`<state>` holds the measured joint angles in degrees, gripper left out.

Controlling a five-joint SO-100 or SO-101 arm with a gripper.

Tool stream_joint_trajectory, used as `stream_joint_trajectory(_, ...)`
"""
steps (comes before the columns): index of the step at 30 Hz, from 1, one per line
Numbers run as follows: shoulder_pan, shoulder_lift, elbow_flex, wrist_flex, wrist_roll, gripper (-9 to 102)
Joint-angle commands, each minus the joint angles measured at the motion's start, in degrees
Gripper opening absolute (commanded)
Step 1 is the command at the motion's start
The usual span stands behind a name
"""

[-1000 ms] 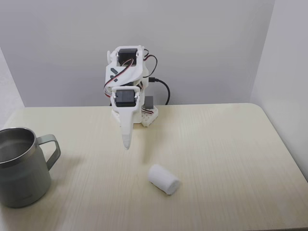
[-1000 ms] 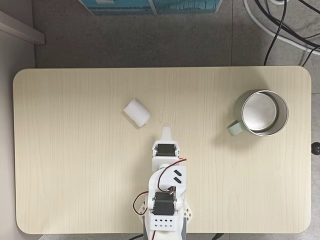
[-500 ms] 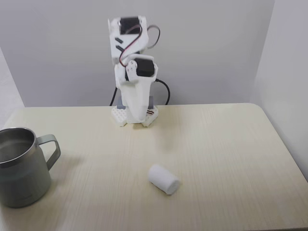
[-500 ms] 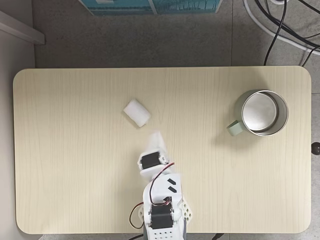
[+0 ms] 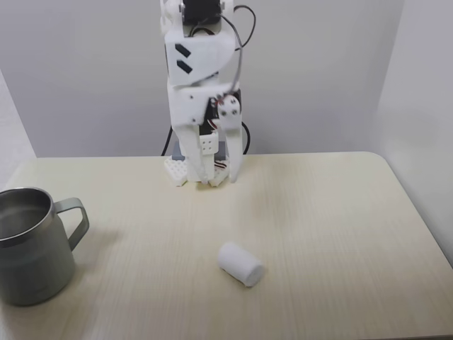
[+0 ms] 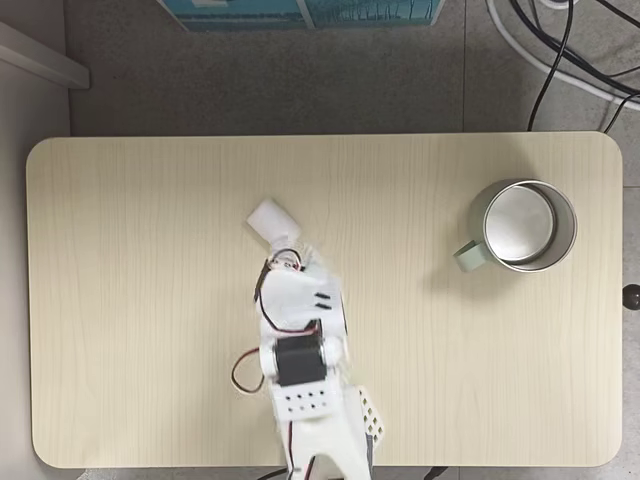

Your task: Grasp a dressing and put it in the cup.

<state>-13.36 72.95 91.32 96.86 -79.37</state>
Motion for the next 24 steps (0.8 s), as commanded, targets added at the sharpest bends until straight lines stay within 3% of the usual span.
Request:
stream_joint_trajectory(1,-1.6,11.5,12.0,6.8,-5.2,16)
stream_joint_trajectory(7,-3.1,24.6,19.4,7.1,-12.1,20)
stream_joint_trajectory(24,-5.9,48.7,27.6,6.6,-12.1,20)
